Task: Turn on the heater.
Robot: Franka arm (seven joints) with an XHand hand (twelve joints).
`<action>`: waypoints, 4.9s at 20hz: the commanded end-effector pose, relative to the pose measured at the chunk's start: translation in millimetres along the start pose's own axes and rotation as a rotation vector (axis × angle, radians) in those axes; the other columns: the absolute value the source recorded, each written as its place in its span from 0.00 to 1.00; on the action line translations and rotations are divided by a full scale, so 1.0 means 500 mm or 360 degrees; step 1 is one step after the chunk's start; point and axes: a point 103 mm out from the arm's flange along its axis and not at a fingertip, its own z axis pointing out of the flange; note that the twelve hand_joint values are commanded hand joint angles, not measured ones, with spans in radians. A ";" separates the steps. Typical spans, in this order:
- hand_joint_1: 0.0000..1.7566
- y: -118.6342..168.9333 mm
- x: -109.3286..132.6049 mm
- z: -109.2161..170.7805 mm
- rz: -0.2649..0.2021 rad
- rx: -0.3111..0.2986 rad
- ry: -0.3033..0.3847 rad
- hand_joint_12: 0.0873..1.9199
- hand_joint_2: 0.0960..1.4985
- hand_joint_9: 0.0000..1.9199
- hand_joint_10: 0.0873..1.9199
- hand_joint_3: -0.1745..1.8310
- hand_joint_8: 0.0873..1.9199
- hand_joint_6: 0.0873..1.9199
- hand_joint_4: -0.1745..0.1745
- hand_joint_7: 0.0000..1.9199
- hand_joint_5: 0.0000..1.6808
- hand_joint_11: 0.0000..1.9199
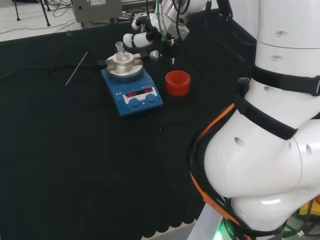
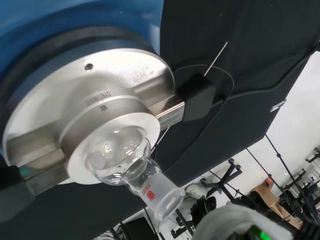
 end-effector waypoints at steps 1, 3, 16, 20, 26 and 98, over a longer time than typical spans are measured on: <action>0.43 -0.057 -0.022 -0.035 -0.0012 -0.0053 0.0008 0.68 0.38 0.28 0.31 0.37 0.31 0.12 0.35 0.19 0.26 0.09; 0.43 -0.086 -0.036 -0.052 0.0001 -0.0034 0.0004 0.68 0.38 0.28 0.31 0.37 0.31 0.12 0.35 0.19 0.26 0.09; 0.43 -0.200 -0.035 -0.099 0.0065 0.0255 -0.0164 0.70 0.39 0.29 0.31 0.36 0.32 0.08 0.44 0.24 0.24 0.12; 0.46 -0.226 -0.037 -0.089 0.0113 0.0341 -0.0236 0.69 0.40 0.33 0.30 0.37 0.32 0.05 0.46 0.30 0.24 0.18; 0.51 -0.255 -0.036 -0.057 0.0152 0.0525 -0.0387 0.66 0.39 0.45 0.25 0.41 0.31 0.00 0.45 0.39 0.24 0.27; 0.80 -0.300 0.063 0.119 0.0265 0.1557 -0.0936 0.83 0.44 1.00 0.75 0.57 0.84 0.00 0.49 0.92 0.13 1.00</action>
